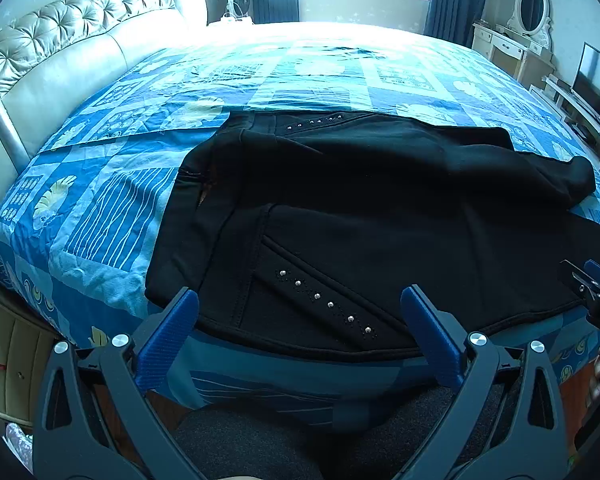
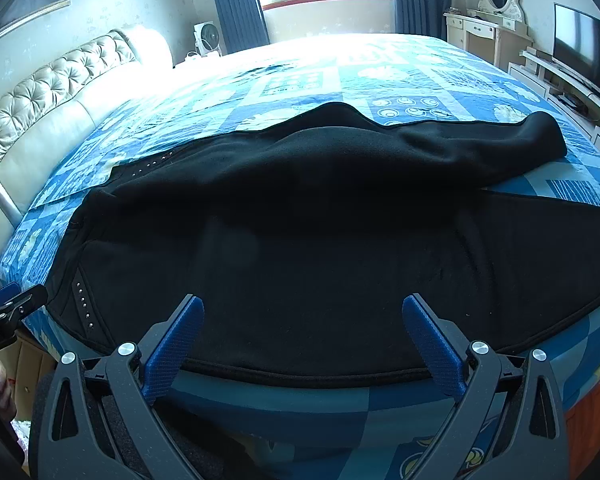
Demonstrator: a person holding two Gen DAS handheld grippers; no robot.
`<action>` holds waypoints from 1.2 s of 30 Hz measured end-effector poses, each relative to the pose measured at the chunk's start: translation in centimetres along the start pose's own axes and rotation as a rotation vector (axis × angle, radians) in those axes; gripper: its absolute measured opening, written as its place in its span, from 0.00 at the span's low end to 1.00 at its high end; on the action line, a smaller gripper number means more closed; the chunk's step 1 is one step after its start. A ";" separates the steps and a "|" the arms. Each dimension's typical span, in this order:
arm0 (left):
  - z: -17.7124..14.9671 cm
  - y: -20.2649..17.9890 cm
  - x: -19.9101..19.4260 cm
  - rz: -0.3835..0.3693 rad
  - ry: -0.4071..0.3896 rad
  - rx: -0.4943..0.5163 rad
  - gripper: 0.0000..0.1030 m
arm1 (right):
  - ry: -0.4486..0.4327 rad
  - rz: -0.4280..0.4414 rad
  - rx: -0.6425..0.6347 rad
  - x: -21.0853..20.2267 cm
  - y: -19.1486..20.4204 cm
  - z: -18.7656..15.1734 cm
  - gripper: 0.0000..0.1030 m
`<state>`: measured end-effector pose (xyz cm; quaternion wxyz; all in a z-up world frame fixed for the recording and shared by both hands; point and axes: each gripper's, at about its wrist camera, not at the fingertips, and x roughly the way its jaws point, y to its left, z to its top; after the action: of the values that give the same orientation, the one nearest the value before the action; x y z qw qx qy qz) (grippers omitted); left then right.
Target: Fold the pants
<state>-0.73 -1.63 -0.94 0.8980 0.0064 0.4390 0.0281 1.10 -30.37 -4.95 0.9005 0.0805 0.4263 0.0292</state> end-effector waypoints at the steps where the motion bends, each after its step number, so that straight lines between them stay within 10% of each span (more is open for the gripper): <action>1: 0.0 -0.1 0.0 0.001 0.000 0.001 0.98 | 0.000 0.000 0.000 0.0 0.1 0.0 0.96; 36: -0.3 -0.6 0.1 0.001 0.002 0.005 0.98 | 0.006 0.000 0.004 0.2 0.1 -0.3 0.96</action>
<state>-0.86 -2.26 -1.24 0.8976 0.0088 0.4399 0.0274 0.95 -30.23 -5.26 0.8991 0.0823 0.4290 0.0289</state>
